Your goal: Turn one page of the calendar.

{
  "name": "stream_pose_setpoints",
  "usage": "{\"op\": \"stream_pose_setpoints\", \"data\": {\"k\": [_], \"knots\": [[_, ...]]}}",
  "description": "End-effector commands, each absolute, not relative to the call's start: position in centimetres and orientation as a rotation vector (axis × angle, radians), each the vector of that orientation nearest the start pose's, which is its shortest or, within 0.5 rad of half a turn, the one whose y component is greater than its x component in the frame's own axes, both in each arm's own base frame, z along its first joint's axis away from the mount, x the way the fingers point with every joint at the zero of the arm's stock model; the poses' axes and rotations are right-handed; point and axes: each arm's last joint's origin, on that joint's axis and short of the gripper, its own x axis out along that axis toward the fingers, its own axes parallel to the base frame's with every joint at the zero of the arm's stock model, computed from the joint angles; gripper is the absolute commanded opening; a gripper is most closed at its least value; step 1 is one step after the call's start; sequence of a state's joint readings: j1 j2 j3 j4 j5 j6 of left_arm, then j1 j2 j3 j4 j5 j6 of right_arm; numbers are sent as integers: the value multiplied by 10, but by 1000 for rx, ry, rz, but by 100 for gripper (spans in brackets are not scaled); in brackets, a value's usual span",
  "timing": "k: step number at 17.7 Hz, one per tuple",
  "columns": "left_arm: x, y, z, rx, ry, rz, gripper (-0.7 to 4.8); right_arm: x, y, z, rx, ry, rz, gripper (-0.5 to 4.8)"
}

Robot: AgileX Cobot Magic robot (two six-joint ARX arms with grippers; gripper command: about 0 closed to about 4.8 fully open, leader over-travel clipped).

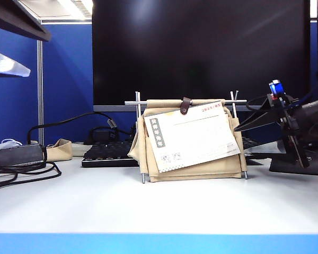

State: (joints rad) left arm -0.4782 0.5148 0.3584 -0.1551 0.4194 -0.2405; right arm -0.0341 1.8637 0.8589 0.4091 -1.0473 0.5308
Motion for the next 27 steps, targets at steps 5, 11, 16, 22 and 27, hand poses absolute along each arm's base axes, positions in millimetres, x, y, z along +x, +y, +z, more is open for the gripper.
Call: {"op": "stream_pose_setpoints", "data": {"k": [5,11,16,22,27], "knots": [[111,-71,228,-216,417,-852,345,350,20,136,783,793,854,279],[111,-71,228,-216,417,-852,345,347,50,136,751,831,923,279],[111,-71,228,-216,417,-852,345,345,57,135,754,859,930,279],[111,-71,228,-216,417,-852,345,342,77,134,732,878,939,279],[111,-71,228,-216,417,-853,345,345,77,137,710,826,892,279]]}}
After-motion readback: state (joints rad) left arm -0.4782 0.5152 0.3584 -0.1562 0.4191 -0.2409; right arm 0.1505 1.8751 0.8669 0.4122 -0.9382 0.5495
